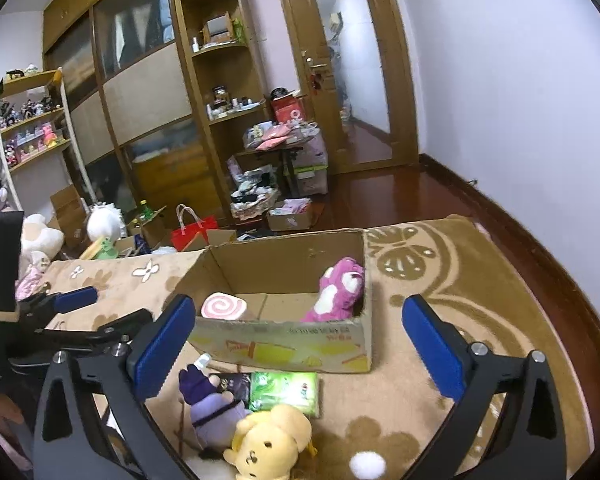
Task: Organize soft objects
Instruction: 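Grasp the purple-hatted doll with the left tool while the right tool grasps the yellow dog, then lift both plushes over the box and release them inside, then move both tools toward the white pompom keychain beside the tissue packs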
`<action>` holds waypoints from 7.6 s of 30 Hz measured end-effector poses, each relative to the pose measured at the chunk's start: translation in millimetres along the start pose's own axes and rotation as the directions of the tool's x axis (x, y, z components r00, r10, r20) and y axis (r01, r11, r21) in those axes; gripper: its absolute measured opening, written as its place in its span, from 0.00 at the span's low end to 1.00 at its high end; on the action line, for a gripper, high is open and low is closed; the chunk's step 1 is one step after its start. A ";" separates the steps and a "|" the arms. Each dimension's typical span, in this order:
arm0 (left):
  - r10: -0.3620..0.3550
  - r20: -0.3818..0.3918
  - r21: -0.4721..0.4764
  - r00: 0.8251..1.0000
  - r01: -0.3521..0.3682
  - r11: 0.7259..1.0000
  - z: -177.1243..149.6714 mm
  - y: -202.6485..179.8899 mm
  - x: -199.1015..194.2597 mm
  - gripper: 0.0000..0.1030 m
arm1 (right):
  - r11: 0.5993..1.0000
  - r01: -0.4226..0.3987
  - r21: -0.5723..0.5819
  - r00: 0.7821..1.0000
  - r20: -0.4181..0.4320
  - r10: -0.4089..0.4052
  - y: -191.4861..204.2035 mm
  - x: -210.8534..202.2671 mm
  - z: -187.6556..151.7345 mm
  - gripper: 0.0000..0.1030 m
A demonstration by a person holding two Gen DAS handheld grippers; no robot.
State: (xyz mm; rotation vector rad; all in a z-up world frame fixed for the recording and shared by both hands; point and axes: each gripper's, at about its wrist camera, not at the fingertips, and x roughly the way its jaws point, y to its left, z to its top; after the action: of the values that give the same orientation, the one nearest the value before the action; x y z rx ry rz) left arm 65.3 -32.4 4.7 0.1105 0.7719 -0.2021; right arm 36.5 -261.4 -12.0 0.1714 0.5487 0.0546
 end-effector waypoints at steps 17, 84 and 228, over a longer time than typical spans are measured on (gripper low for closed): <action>0.001 -0.116 0.021 0.993 0.001 1.000 -30.3 -6.0 11.0 0.94 | 0.999 0.037 -0.027 0.997 -0.069 -0.039 5.5 -4.5 -31.0 1.00; -0.139 -0.377 -0.119 0.916 0.102 0.988 -50.7 -21.6 117.8 0.45 | 0.994 -0.064 -0.094 0.886 -0.463 0.014 24.8 102.8 -111.9 0.67; 0.081 -0.052 0.020 0.995 -0.080 0.997 -5.2 -4.2 -1.2 0.97 | 0.989 0.077 -0.129 0.997 -0.013 -0.079 10.0 1.5 25.7 1.00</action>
State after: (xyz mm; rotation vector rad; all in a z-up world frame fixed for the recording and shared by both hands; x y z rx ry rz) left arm 60.0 -35.4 1.7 0.1640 0.8170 -0.1299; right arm 51.2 -255.2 10.5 0.0233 0.5678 0.0151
